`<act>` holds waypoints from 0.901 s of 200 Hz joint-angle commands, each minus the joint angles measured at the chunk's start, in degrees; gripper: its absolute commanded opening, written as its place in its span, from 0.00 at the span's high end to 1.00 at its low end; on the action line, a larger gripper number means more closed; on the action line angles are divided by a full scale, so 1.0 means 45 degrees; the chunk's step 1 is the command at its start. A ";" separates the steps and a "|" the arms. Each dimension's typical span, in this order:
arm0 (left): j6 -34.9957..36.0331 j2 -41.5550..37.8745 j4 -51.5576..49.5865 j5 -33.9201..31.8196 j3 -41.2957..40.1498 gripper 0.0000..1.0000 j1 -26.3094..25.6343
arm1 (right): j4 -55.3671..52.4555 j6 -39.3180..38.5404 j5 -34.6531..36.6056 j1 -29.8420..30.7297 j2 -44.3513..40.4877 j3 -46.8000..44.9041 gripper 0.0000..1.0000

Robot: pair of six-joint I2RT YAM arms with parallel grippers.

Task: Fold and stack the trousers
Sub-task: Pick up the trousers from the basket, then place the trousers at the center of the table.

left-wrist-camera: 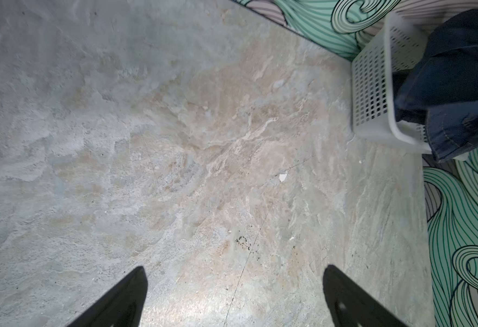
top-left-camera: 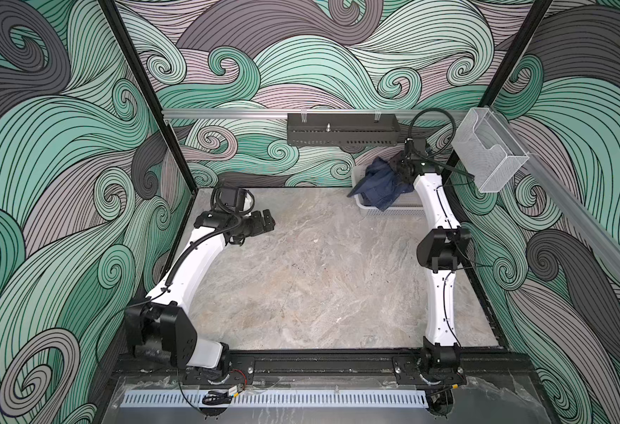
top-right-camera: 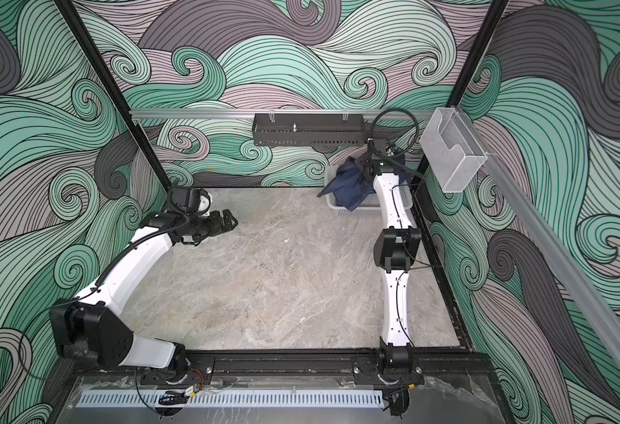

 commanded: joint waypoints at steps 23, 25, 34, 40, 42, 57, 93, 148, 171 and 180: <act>-0.0191 -0.2121 -0.0106 -0.0512 -0.0450 0.01 -0.0068 | 0.0946 -0.1617 0.0217 0.0603 -0.3875 -0.0130 1.00; -0.0192 -0.2228 -0.0054 -0.0538 -0.0483 0.01 -0.0059 | 0.0908 -0.1670 0.0210 0.0624 -0.3990 -0.0104 1.00; -0.0216 -0.2648 0.0055 -0.0634 -0.0651 0.01 -0.0068 | 0.0703 -0.1934 0.0132 0.0732 -0.4497 -0.0111 1.00; -0.0209 -0.2923 0.0067 -0.0698 -0.0712 0.01 -0.0068 | 0.0679 -0.2083 0.0002 0.0818 -0.4853 -0.0196 1.00; -0.0221 -0.3000 0.0063 -0.0701 -0.0724 0.01 -0.0068 | 0.0665 -0.2143 -0.0039 0.0848 -0.4937 -0.0227 1.00; -0.0276 -0.3551 -0.0039 -0.0752 -0.0811 0.01 -0.0068 | 0.0640 -0.2595 -0.0316 0.1119 -0.5818 -0.0495 1.00; -0.0393 -0.4585 -0.0408 -0.0644 -0.1055 0.01 -0.0068 | 0.0135 -0.3572 -0.1487 0.1779 -0.7188 -0.0419 1.00; -0.0350 -0.6053 -0.1061 -0.0913 -0.1447 0.02 -0.0059 | -0.0958 -0.4162 -0.2764 0.3576 -0.9346 -0.1999 1.00; -0.0248 -0.6477 -0.1436 -0.1051 -0.1477 0.01 -0.0049 | -0.0023 -0.3936 -0.2665 0.4906 -1.1040 -0.5874 1.00; -0.0218 -0.6554 -0.1611 -0.1087 -0.1443 0.01 -0.0049 | 0.0395 -0.3777 -0.2550 0.5431 -1.1626 -0.7621 1.00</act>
